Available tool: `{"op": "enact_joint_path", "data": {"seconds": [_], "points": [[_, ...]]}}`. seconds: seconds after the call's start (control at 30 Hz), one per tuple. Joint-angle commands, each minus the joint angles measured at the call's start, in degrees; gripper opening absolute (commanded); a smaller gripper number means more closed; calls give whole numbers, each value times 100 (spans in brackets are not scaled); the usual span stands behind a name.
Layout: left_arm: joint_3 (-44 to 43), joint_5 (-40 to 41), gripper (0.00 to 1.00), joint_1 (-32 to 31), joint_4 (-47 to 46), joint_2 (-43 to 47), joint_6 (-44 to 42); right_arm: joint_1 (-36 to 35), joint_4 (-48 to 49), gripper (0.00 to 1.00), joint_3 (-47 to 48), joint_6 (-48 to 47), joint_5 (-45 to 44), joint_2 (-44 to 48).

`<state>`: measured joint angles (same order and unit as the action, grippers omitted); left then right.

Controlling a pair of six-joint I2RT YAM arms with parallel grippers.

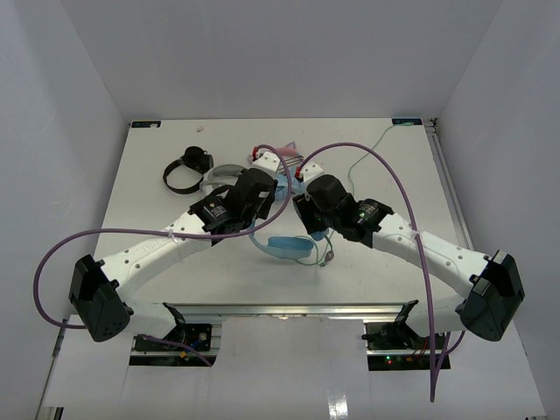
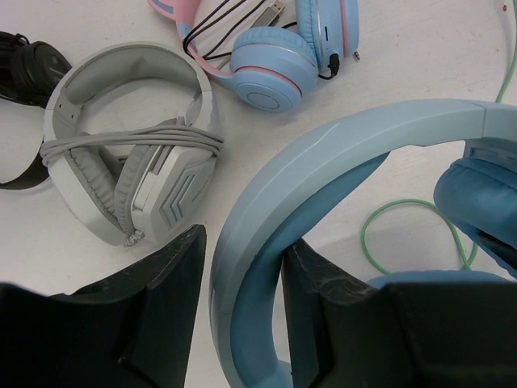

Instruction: Wrap the headphones

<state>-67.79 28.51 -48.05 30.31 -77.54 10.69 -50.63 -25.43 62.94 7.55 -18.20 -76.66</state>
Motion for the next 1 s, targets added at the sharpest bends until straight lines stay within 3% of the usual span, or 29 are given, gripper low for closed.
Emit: {"op": "enact_joint_path", "data": {"seconds": [0.0,0.33,0.73,0.8,0.97], "points": [[-79,541,53,-59,90,42,53,48,179,8,245,85,188,-7],[-76,1147,55,-279,441,-62,93,110,161,8,219,102,306,33],[-77,1253,55,-373,654,-304,136,141,161,8,201,88,353,47],[-82,1245,47,-381,669,-355,144,141,161,8,201,88,368,54],[-135,874,8,-381,566,-405,187,141,173,8,213,71,552,49]]}}
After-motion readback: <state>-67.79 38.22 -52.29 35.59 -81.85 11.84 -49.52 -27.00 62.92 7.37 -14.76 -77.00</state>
